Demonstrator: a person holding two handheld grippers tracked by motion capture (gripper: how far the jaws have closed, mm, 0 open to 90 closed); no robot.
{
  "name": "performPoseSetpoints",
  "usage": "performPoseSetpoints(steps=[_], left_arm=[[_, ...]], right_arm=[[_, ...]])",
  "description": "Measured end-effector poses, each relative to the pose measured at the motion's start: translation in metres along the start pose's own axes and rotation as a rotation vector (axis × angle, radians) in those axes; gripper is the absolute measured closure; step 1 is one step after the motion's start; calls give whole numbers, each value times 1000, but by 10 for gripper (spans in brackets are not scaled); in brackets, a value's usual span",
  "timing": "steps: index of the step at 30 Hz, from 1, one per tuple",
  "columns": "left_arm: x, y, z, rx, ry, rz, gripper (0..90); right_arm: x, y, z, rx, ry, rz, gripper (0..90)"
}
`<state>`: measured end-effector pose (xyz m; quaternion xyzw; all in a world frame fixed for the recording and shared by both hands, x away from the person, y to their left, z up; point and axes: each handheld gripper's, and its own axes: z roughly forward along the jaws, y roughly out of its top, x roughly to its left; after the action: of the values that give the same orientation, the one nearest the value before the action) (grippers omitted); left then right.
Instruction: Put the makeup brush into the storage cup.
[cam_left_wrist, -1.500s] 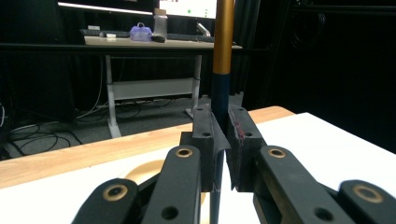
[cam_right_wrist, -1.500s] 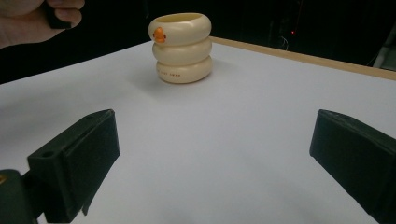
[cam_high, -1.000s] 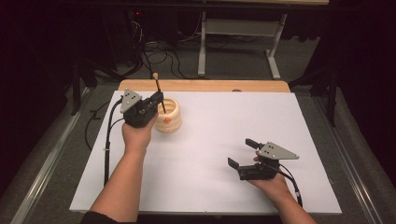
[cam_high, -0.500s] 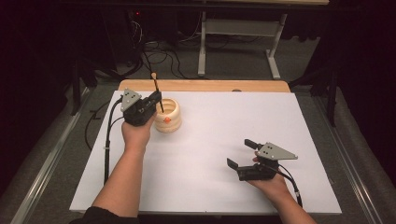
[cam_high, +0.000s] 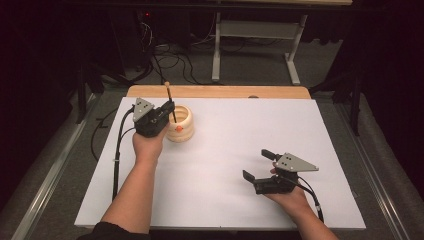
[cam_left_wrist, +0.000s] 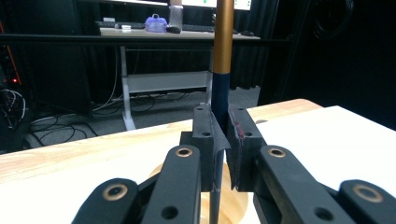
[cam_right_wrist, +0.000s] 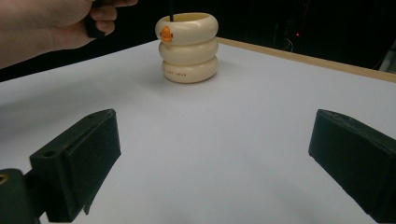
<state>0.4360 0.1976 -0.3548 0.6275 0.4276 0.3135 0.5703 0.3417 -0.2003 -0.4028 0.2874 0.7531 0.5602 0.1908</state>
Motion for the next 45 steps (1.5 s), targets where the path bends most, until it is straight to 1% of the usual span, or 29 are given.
performPoseSetpoints(steps=[3,12,19,22,29,32,39,40,42,43,44,45], left_arm=[[0,-2,0,5,2,3,832],[3,-9,2,25,3,-13,831],[2,-13,6,47,2,-13,830],[1,-14,7,58,-1,-7,830],[5,-25,7,86,5,-20,827],[6,-27,7,91,6,-19,826],[5,-22,6,72,1,-13,822],[5,-22,5,68,-1,-17,805],[5,-22,6,63,-15,-26,712],[4,-22,6,66,-6,-19,640],[2,-22,6,64,15,-11,563],[2,-21,5,61,28,-11,487]], right_arm=[[0,0,0,4,-1,4,32],[0,0,0,3,2,-1,33],[0,0,0,4,2,-1,33],[0,0,0,6,6,2,33],[1,-1,0,9,9,3,35],[1,-1,1,9,11,4,36],[1,-1,1,9,10,2,37],[1,-1,1,10,9,0,37],[1,-1,1,9,9,1,37],[2,-1,1,10,10,0,38],[2,-1,1,10,11,0,41],[2,-1,1,10,10,4,41]])
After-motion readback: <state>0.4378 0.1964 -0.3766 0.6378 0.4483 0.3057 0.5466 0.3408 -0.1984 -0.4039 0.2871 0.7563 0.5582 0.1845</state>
